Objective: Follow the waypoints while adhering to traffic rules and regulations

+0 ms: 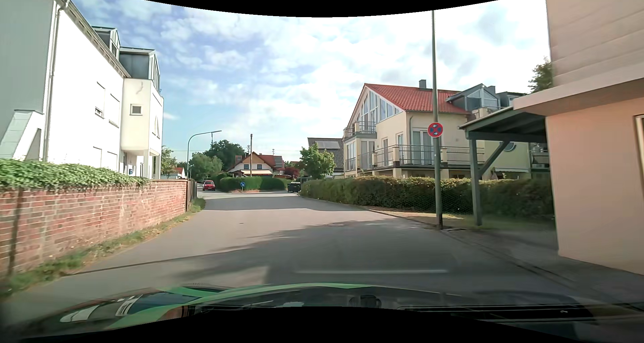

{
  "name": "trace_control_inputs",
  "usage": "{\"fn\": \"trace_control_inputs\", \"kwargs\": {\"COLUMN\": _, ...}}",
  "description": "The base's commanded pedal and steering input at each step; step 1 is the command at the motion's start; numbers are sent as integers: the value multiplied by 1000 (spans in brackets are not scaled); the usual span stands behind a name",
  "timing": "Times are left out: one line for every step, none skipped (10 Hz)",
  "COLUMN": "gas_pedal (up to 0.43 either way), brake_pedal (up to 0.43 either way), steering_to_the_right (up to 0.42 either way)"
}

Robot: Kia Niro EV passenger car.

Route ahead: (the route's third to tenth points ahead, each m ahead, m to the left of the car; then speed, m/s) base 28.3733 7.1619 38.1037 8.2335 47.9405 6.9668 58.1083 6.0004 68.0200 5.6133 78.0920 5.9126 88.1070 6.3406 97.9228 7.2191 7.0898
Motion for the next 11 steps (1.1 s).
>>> {"fn": "trace_control_inputs", "kwargs": {"gas_pedal": 150, "brake_pedal": 0, "steering_to_the_right": -97}}
{"fn": "trace_control_inputs", "kwargs": {"gas_pedal": 150, "brake_pedal": 0, "steering_to_the_right": -93}}
{"fn": "trace_control_inputs", "kwargs": {"gas_pedal": 150, "brake_pedal": 0, "steering_to_the_right": -87}}
{"fn": "trace_control_inputs", "kwargs": {"gas_pedal": 150, "brake_pedal": 0, "steering_to_the_right": -87}}
{"fn": "trace_control_inputs", "kwargs": {"gas_pedal": 150, "brake_pedal": 0, "steering_to_the_right": -86}}
{"fn": "trace_control_inputs", "kwargs": {"gas_pedal": 138, "brake_pedal": 0, "steering_to_the_right": -87}}
{"fn": "trace_control_inputs", "kwargs": {"gas_pedal": 130, "brake_pedal": 0, "steering_to_the_right": -86}}
{"fn": "trace_control_inputs", "kwargs": {"gas_pedal": 118, "brake_pedal": 0, "steering_to_the_right": -85}}
{"fn": "trace_control_inputs", "kwargs": {"gas_pedal": 118, "brake_pedal": 0, "steering_to_the_right": -84}}
{"fn": "trace_control_inputs", "kwargs": {"gas_pedal": 118, "brake_pedal": 0, "steering_to_the_right": -83}}
{"fn": "trace_control_inputs", "kwargs": {"gas_pedal": 130, "brake_pedal": 0, "steering_to_the_right": -79}}
